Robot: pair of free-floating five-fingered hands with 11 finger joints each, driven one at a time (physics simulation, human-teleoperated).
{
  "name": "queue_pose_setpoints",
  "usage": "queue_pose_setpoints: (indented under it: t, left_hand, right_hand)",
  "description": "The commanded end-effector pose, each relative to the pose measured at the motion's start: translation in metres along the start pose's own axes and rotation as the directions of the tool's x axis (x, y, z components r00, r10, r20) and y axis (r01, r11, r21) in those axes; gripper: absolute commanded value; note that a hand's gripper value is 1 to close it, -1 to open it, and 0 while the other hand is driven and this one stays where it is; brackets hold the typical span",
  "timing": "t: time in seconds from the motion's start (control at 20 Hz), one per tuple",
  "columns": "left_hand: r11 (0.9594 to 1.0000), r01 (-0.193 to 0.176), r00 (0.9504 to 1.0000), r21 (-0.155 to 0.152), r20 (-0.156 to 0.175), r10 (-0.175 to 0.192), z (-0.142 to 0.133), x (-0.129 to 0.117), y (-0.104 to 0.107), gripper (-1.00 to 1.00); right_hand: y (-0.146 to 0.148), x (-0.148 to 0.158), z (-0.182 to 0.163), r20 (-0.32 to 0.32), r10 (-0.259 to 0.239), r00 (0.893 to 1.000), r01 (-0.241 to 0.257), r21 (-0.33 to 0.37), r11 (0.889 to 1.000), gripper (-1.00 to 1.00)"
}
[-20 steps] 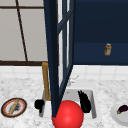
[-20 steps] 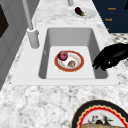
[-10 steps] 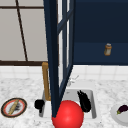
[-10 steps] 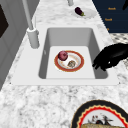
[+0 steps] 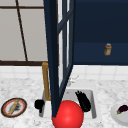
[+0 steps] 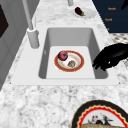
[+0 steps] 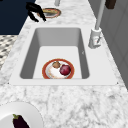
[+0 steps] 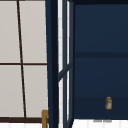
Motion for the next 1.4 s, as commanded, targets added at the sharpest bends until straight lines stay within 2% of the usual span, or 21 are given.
queue_pose_setpoints:
  t: [0.0, 0.2, 0.3, 0.35, 0.6, 0.75, 0.85, 0.9, 0.95, 1.0, 1.35]
  left_hand:
    - [1.0, 0.0, 1.0, 0.0, 0.0, 0.0, 0.0, 0.0, 0.0, 0.0]
    - [1.0, 0.0, 1.0, 0.0, 0.0, 0.0, 0.0, 0.0, 0.0, 0.0]
    - [1.0, 0.0, 1.0, 0.0, 0.0, 0.0, 0.0, 0.0, 0.0, 0.0]
    - [1.0, 0.0, 1.0, 0.0, 0.0, 0.0, 0.0, 0.0, 0.0, 0.0]
    - [1.0, 0.0, 1.0, 0.0, 0.0, 0.0, 0.0, 0.0, 0.0, 0.0]
    - [1.0, 0.0, 1.0, 0.0, 0.0, 0.0, 0.0, 0.0, 0.0, 0.0]
    - [1.0, 0.0, 1.0, 0.0, 0.0, 0.0, 0.0, 0.0, 0.0, 0.0]
    - [1.0, 0.0, 1.0, 0.0, 0.0, 0.0, 0.0, 0.0, 0.0, 0.0]
    - [1.0, 0.0, 1.0, 0.0, 0.0, 0.0, 0.0, 0.0, 0.0, 0.0]
    - [1.0, 0.0, 1.0, 0.0, 0.0, 0.0, 0.0, 0.0, 0.0, 0.0]
    - [1.0, 0.0, 1.0, 0.0, 0.0, 0.0, 0.0, 0.0, 0.0, 0.0]
  right_hand:
    - [0.0, -0.002, 0.0, 0.088, 0.103, 0.991, -0.106, 0.025, 0.994, -1.0]
    - [-0.001, -0.006, 0.0, 0.14, 0.16, 0.977, -0.171, 0.066, 0.983, -1.0]
    - [-0.002, -0.012, -0.002, 0.16, 0.176, 0.971, -0.195, 0.11, 0.975, -1.0]
    - [-0.002, -0.014, -0.003, 0.168, 0.172, 0.971, -0.198, 0.156, 0.968, -1.0]
    - [-0.003, -0.017, -0.004, 0.155, 0.116, 0.981, -0.158, 0.289, 0.944, -1.0]
    - [-0.002, -0.021, -0.008, 0.14, 0.075, 0.987, -0.123, 0.37, 0.921, -1.0]
    - [-0.003, -0.027, -0.01, 0.116, 0.029, 0.993, -0.075, 0.413, 0.908, -1.0]
    - [-0.004, -0.032, -0.011, 0.116, 0.021, 0.993, -0.065, 0.387, 0.92, -1.0]
    - [-0.005, -0.03, -0.006, 0.126, 0.029, 0.992, -0.071, 0.341, 0.937, -1.0]
    - [-0.002, -0.024, -0.007, 0.131, 0.049, 0.99, -0.093, 0.356, 0.93, -1.0]
    - [-0.01, -0.033, -0.006, 0.128, 0.052, 0.99, -0.096, 0.367, 0.925, -1.0]
